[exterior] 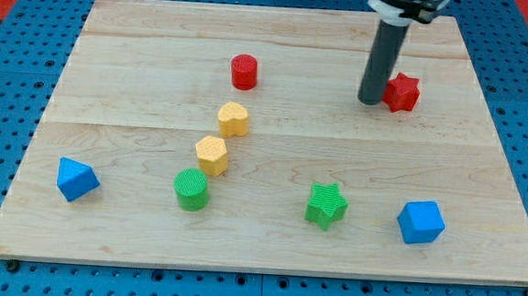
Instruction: Move the red circle to the top left of the red star
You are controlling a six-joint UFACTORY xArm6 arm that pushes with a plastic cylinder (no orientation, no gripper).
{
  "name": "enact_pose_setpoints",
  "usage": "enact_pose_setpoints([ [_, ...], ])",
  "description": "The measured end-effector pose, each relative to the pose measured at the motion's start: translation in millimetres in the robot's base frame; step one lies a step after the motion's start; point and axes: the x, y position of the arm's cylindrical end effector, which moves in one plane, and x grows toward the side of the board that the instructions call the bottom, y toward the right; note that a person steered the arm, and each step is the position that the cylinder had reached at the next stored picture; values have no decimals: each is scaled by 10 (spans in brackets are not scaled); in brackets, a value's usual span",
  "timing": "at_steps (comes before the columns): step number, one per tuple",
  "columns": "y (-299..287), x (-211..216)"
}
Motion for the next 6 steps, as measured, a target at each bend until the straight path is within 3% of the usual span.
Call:
enact_pose_setpoints([
  [1, -172, -741],
  [2, 677, -601],
  [3, 821, 77],
  [4, 529, -228],
  [5, -736, -630],
  [6, -1134, -1328],
])
